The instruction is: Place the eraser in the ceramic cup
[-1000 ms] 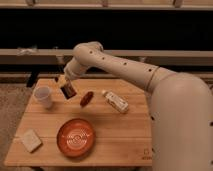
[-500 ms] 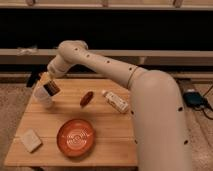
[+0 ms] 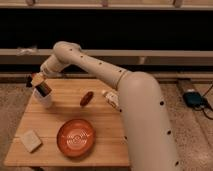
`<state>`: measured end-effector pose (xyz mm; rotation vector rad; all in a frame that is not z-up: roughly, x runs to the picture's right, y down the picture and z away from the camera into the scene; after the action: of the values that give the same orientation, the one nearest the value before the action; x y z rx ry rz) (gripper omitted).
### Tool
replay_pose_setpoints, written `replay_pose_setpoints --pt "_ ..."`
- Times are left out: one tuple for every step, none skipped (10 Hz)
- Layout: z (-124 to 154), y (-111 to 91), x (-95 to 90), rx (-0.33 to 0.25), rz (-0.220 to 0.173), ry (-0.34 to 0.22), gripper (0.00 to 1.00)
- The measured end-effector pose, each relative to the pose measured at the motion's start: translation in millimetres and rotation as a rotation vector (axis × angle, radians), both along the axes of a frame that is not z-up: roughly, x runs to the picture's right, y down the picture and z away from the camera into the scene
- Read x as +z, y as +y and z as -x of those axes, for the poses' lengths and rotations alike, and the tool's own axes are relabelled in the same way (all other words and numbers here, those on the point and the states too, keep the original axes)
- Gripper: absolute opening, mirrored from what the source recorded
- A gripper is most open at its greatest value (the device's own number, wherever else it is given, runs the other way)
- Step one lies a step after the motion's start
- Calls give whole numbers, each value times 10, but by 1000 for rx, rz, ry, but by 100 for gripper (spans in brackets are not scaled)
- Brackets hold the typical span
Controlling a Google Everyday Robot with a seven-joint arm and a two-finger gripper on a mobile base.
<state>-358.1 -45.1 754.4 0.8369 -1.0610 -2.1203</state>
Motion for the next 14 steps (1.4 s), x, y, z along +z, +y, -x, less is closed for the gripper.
replay_pose_setpoints --pt "75 19 24 -6 0 -16 0" --pt "171 28 55 -11 0 -35 0" --pt "266 25 93 -13 -3 -54 0" --pt "346 22 127 -15 -7 -70 0" --pt "408 29 178 -14 -8 -80 1" --pt "447 36 242 -10 -7 -85 9" --pt "465 35 283 -4 -8 -87 17" --pt "472 27 330 4 -9 -84 27" --pt "478 24 393 13 -12 -77 39" --pt "472 29 445 17 -12 -71 47" --pt "473 20 473 25 -12 -65 55" --pt "471 18 513 31 -12 -58 65" --pt "476 16 547 39 -13 -52 76" --pt "478 25 570 42 -15 -48 80"
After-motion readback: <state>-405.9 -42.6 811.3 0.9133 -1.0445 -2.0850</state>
